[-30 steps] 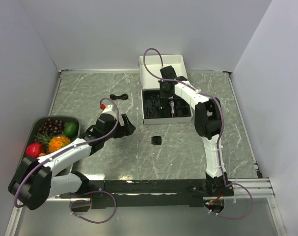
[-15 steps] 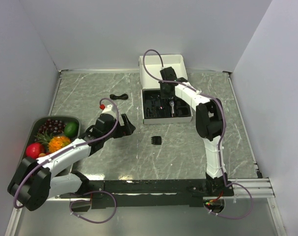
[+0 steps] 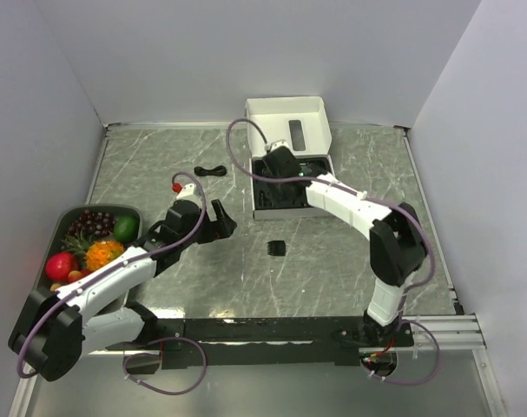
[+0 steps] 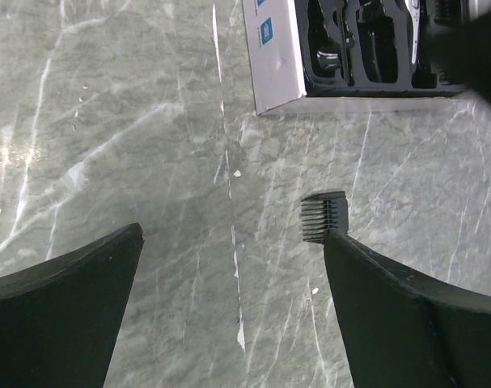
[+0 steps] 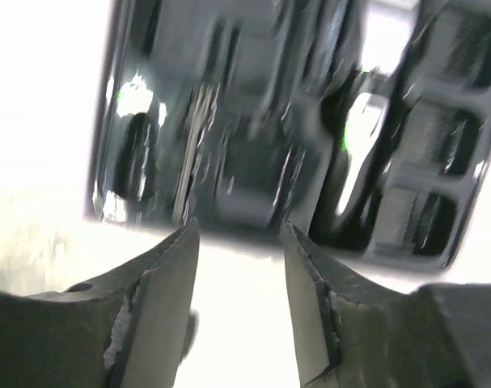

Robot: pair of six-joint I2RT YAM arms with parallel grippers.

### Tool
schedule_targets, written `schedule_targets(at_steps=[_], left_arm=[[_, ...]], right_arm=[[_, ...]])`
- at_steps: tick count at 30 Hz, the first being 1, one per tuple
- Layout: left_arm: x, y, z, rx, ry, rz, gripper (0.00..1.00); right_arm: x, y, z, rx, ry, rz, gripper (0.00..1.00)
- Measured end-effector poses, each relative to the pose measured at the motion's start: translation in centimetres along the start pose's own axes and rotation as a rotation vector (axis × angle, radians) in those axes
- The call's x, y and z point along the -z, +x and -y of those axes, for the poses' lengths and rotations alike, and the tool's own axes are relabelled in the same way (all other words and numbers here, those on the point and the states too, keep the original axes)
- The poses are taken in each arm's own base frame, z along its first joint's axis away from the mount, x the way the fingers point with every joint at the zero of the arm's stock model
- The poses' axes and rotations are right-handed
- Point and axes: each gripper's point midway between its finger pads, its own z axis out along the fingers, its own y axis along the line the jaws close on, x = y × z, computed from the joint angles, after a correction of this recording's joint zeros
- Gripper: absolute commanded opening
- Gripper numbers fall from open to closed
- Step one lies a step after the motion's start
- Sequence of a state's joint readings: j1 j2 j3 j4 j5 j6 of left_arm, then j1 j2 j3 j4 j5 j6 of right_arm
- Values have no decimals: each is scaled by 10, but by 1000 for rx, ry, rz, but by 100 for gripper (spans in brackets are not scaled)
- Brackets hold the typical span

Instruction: Sort the hair-cutting tools

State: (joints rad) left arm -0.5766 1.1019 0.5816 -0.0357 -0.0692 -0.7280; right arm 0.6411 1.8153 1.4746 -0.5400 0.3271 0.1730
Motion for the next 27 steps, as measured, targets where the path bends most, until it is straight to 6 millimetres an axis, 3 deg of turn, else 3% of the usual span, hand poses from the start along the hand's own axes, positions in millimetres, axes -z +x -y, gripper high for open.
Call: schedule_targets(at_steps=[7,10,14,22,27], left_arm=[[13,-6,0,30,-15,23,99],[21,-10,1,52,-10,38,99],[30,-15,5,67,6,56,99],[42,-17,4,80,17,79,99],[43,-12,0,79,9,70,99]], right_arm=[[35,73,-10,53,-153,-102,78],[46,96,-18,66,-228,-139,79],[49,111,-35,62,-278,-164,79],[43,150,-55,-72,-267,-218,77],[46,167,-64,-110,-242,-238,68]])
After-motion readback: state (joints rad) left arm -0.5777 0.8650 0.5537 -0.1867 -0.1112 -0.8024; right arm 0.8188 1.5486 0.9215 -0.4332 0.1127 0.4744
